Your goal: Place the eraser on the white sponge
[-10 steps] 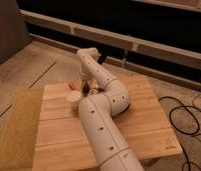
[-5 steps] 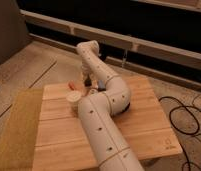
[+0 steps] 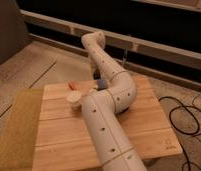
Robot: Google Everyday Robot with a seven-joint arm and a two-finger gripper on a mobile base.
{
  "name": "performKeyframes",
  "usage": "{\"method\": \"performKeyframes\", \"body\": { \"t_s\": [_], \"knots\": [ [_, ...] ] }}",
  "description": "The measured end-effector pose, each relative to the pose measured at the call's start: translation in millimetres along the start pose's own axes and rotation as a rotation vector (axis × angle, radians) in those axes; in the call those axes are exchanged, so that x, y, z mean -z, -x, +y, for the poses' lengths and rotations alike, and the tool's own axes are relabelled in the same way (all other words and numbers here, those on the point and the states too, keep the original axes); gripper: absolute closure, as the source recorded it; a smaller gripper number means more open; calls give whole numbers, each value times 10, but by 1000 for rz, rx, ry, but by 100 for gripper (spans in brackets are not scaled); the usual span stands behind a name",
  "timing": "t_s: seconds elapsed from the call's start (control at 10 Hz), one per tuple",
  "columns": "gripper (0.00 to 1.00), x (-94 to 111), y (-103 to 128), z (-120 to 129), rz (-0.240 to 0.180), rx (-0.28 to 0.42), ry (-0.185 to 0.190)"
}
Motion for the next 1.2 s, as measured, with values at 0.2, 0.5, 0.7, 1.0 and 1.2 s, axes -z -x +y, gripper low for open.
{"method": "performKeyframes", "body": {
  "t_s": [0.2,0.5,0.7,1.0,1.2],
  "knots": [
    [100,-25,-33,-96,6,-37,8],
    [100,-308,-222,-71,76,-78,22],
    [100,-442,-380,-88,136,-102,-7],
    [79,-536,-537,-170,195,-136,-70],
    [57,-535,-552,-200,199,-153,-82]
  ]
}}
